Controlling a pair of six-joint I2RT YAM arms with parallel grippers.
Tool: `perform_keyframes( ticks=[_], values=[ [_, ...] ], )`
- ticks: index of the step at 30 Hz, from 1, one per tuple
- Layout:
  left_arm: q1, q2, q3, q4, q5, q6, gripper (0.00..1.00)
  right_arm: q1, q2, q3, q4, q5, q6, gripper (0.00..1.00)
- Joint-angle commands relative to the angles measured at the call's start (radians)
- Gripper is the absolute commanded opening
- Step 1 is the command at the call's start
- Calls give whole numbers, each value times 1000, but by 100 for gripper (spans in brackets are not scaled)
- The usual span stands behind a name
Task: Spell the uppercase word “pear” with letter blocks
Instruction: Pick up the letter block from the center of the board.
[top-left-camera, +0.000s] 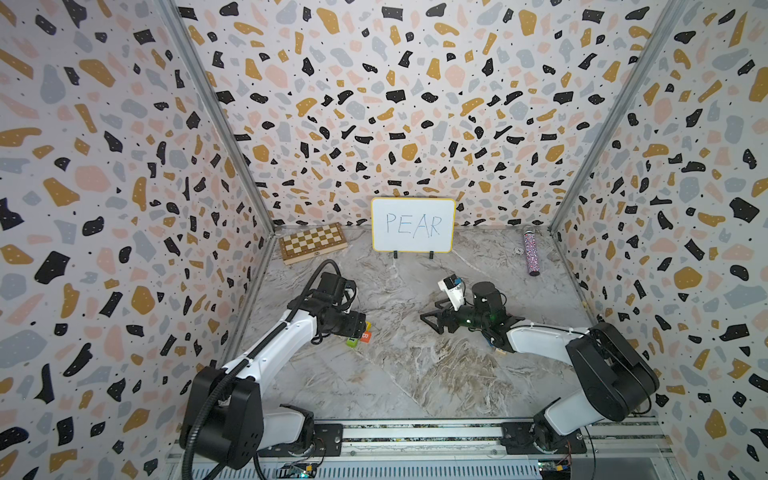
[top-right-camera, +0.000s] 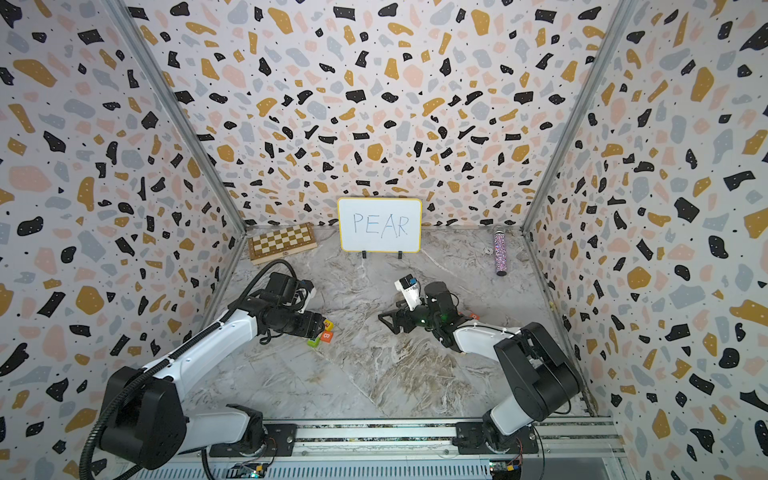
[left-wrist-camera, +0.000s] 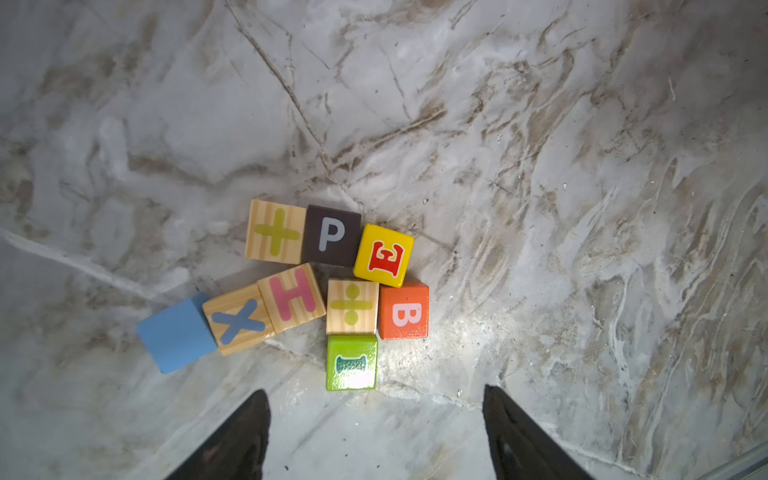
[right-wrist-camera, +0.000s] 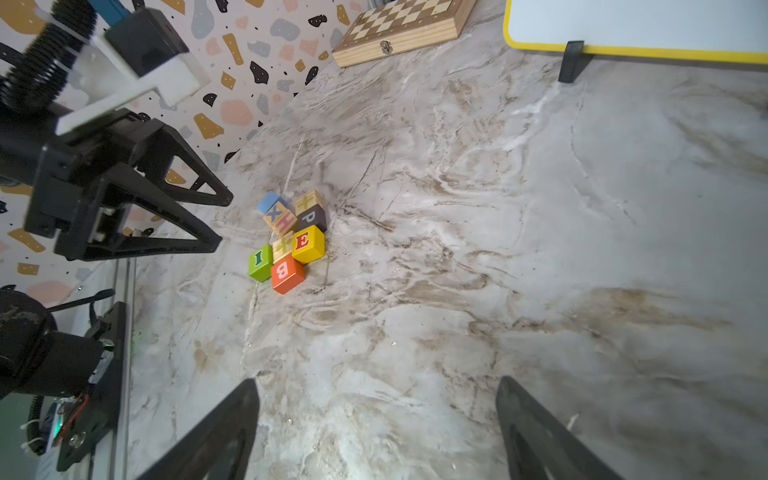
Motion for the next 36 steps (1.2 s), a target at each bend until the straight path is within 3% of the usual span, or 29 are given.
perform_keyframes(
  ticks=[1,5,10,14,22,28,36],
  values=[
    [-1,31,67,-7,-47,22,78,128,-19,78,-68,85,-169,89],
    [9,105,135,-30,-86,61,66,185,-3,121,-49,85,-184,88],
    [14,163,198,-20,-61,114,55,188,73,217,-69,43,-161,79],
    [10,224,231,-34,-50,138,46,189,100,165,34,44,-115,75],
    [-11,340,269,-3,-66,149,48,205,145,104,137,19,-46,71],
    [-21,418,305,30,-83,165,52,226,141,101,153,4,-51,69],
    [-29,497,358,37,-62,183,52,231,138,101,133,31,-67,69]
  ],
)
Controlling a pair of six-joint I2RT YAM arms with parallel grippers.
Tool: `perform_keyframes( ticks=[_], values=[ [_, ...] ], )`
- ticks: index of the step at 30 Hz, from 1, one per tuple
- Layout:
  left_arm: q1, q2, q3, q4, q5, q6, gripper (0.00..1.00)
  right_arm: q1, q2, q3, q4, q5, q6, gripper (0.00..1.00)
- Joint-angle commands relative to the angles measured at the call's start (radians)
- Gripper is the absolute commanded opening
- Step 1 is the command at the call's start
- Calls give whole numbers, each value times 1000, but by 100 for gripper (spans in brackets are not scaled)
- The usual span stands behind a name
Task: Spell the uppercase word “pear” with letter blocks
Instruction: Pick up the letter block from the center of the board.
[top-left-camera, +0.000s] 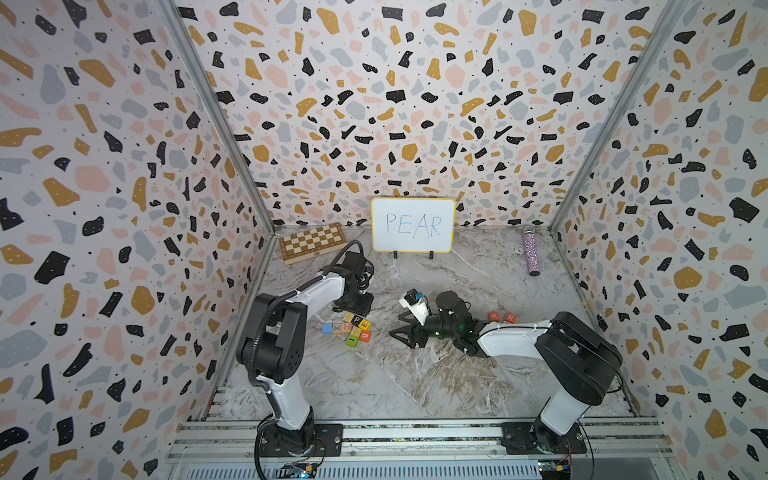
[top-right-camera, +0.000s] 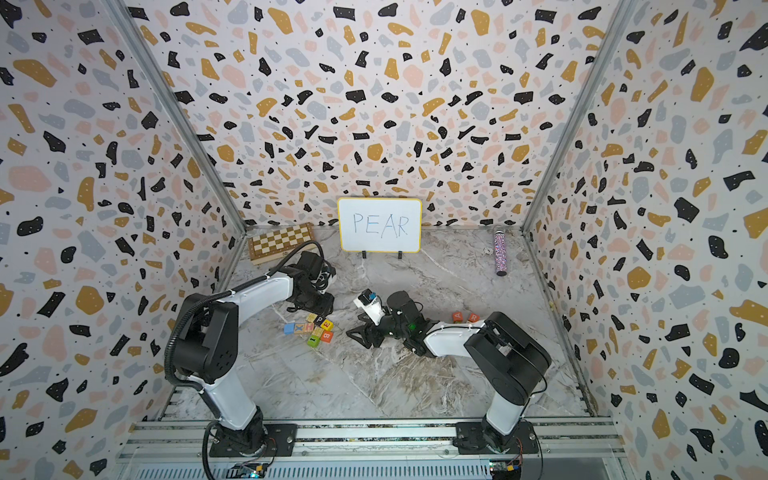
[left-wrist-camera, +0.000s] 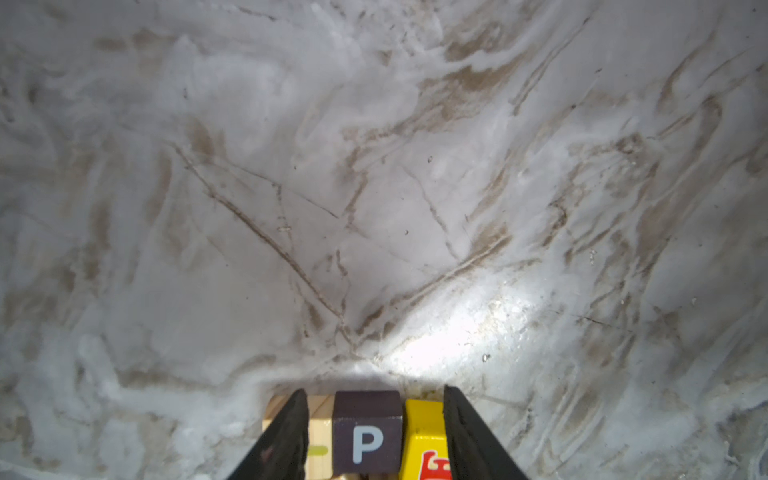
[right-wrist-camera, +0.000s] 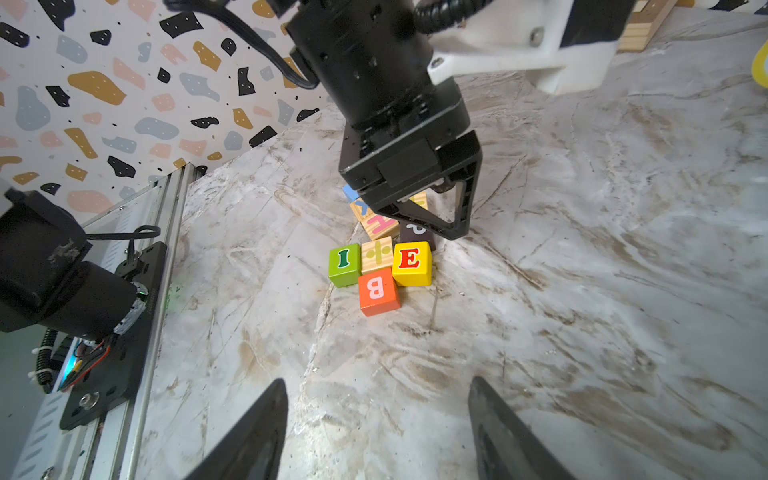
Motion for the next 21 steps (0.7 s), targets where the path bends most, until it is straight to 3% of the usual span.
perform_keyframes(
  ticks=[1,9,21],
  values=[
    [-9,24,34,4,11,23,52,2,-25,0,9,4,-7,69],
    [-8,72,41,-12,44,16,52,2,-25,-5,22,-12,-10,69],
    [-4,21,-35,-31,-23,-38,51,17,-28,-5,16,-23,-35,69]
  ],
)
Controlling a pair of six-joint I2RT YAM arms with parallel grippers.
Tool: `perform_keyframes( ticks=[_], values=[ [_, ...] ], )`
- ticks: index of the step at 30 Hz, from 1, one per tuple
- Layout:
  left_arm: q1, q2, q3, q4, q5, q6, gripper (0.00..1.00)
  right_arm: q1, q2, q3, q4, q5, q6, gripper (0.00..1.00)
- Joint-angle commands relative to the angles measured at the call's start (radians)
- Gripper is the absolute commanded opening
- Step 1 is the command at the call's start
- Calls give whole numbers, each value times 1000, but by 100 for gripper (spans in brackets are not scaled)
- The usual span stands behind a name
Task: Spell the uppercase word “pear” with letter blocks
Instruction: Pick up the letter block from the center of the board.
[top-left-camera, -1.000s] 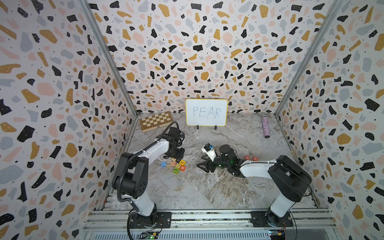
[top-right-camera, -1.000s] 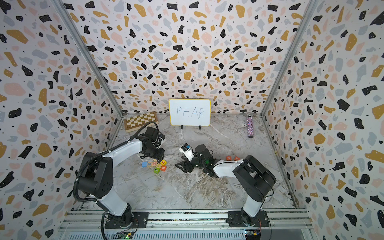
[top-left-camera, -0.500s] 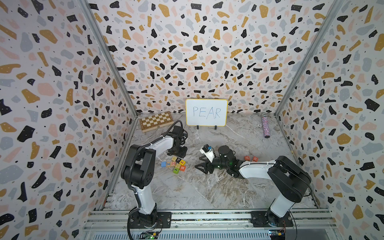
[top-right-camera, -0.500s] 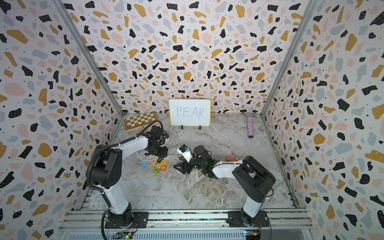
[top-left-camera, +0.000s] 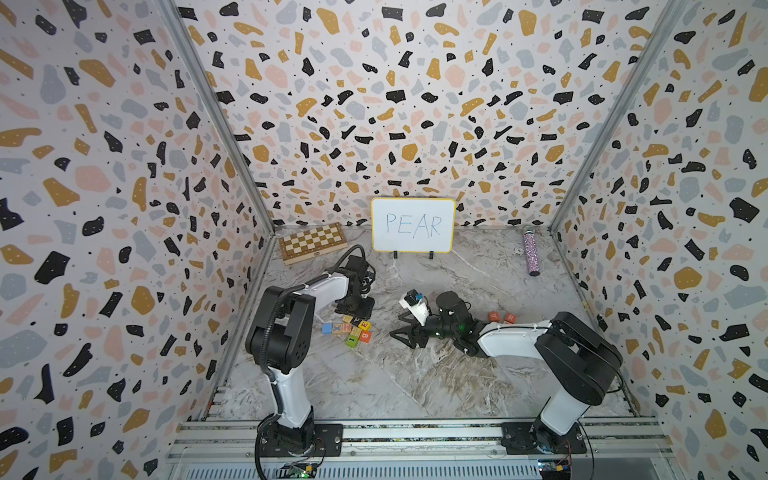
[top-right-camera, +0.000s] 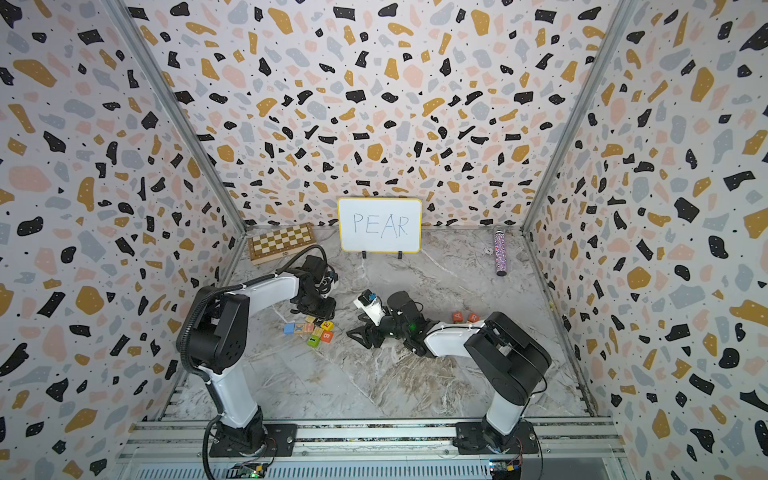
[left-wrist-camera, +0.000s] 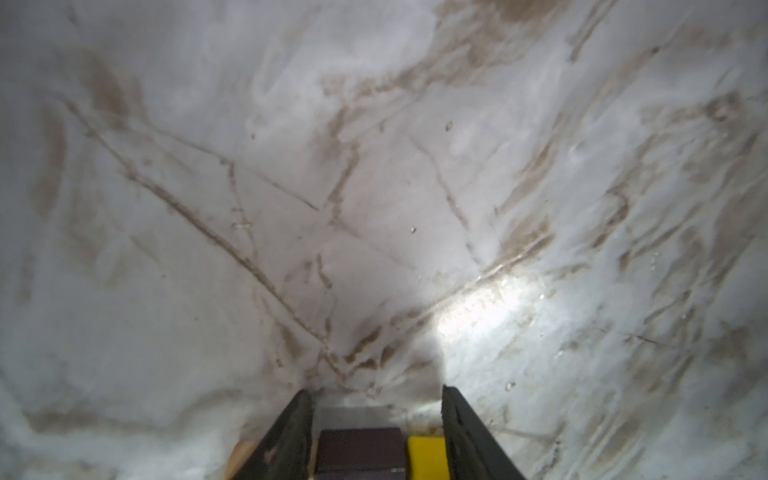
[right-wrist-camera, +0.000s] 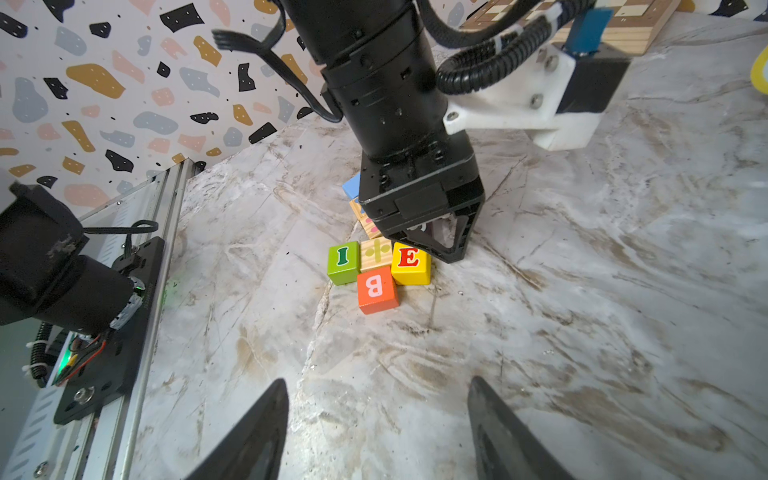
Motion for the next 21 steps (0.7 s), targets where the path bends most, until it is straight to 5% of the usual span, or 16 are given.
perform_keyframes(
  ticks=[1,21],
  values=[
    [2,-42,-30,-26,-31,-24,51,11,-28,1,13,-16,-16,69],
    [11,-82,-95,14,-19,-52,42,33,-37,4,-4,21,-34,68]
  ],
)
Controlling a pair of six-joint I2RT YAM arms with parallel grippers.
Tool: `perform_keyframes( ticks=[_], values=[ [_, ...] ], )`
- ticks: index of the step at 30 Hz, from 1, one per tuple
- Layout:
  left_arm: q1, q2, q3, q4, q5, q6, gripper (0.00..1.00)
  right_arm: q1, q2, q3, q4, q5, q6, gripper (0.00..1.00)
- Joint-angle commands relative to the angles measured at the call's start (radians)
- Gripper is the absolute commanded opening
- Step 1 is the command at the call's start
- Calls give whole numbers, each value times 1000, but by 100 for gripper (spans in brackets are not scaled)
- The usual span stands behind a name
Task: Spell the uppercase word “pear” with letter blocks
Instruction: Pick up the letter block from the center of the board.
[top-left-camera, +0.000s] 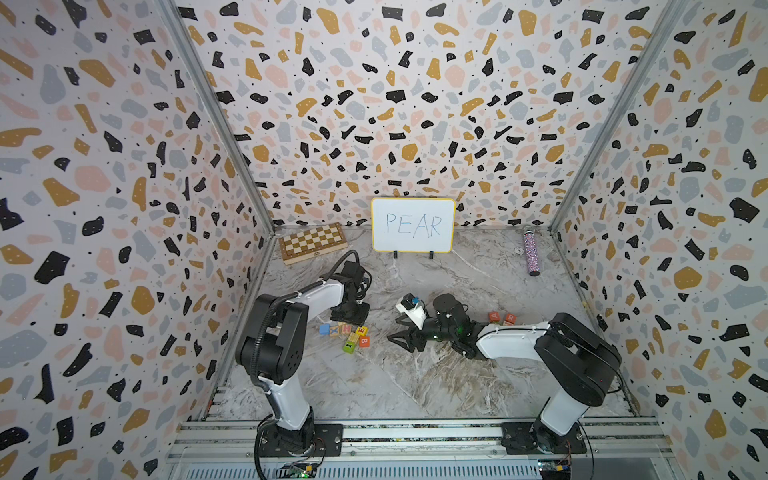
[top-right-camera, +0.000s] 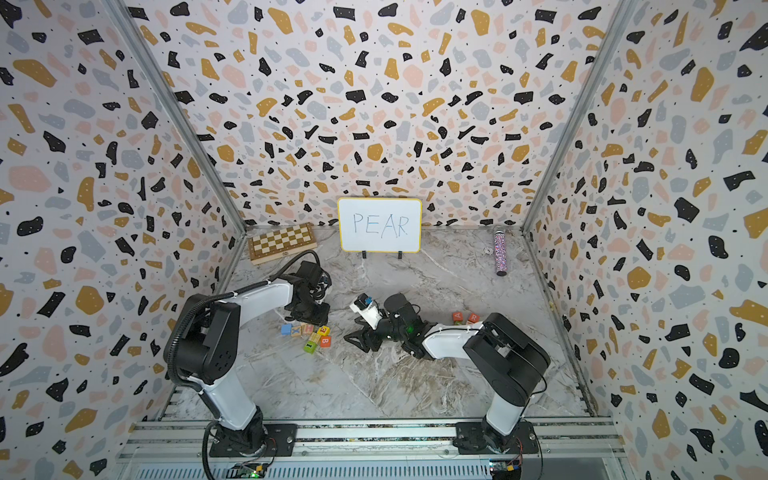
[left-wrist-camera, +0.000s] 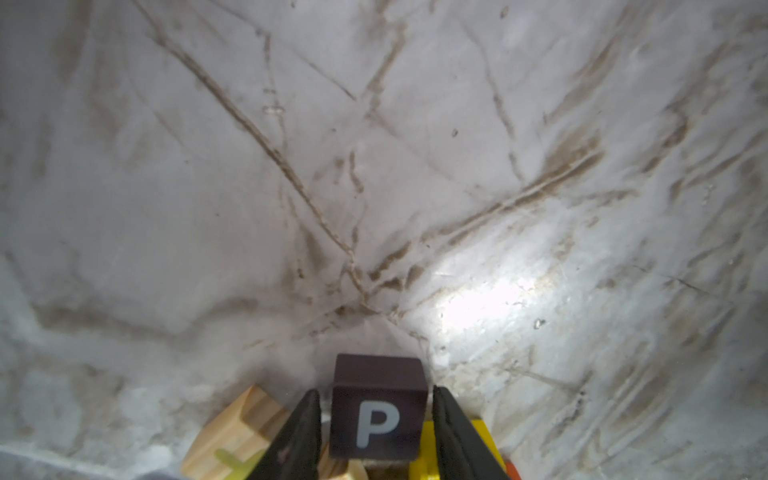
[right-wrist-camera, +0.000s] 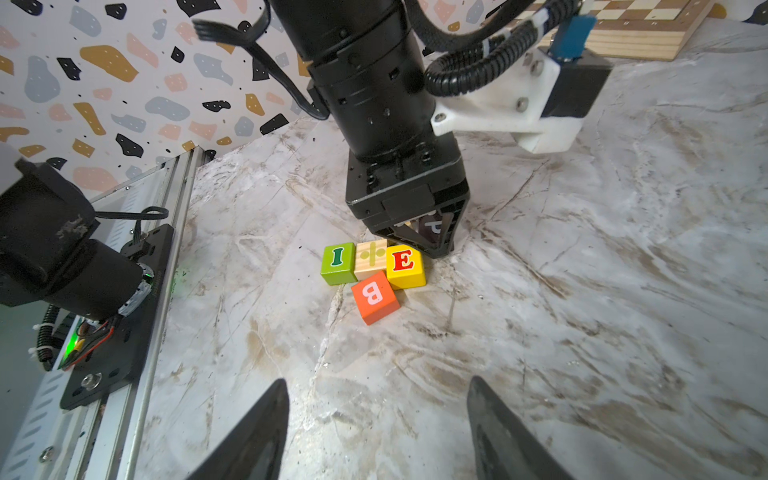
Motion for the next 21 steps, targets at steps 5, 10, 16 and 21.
perform_keyframes(
  ticks=[5,10,16,21],
  values=[
    [4,-4,-5,20,24,-16,31,-8,-34,23,-13,27,6,68],
    [4,-8,-12,29,36,-32,26,-21,-6,57,-31,56,23,68],
    [4,-15,1,17,27,-60,13,-47,59,114,-55,44,68,68],
    [4,-29,12,6,14,-89,10,-50,80,148,-83,52,88,68]
  ],
)
